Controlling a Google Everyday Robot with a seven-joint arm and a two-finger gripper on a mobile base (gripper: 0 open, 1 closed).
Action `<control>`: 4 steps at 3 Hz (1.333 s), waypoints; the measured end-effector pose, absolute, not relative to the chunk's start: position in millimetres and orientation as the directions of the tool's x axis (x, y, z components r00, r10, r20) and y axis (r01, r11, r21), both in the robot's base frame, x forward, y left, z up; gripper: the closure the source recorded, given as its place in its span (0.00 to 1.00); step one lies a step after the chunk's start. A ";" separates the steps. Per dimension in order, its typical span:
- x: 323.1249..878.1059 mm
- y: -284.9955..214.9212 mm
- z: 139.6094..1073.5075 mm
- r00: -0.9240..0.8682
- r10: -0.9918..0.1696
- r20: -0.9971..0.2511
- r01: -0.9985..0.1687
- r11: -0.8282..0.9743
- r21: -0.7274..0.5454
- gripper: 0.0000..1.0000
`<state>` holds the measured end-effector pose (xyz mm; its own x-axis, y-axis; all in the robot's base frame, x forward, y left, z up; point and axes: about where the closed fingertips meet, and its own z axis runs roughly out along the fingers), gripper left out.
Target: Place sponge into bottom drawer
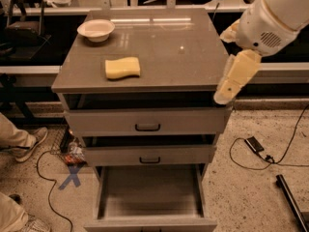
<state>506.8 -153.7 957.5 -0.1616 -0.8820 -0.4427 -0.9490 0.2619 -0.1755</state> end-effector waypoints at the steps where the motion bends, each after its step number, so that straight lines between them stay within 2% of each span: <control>1: 558.3 -90.9 945.3 -0.111 -0.829 -0.548 -0.967 0.218 -0.134 0.00; 2: 606.7 -5.2 928.9 -0.053 -0.792 -0.609 -0.985 0.140 -0.097 0.00; 4: 625.3 1.5 915.3 -0.037 -0.820 -0.572 -0.985 0.126 -0.118 0.00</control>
Offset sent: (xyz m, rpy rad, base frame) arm 0.1406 0.2133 -0.0379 0.2691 0.0571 0.2116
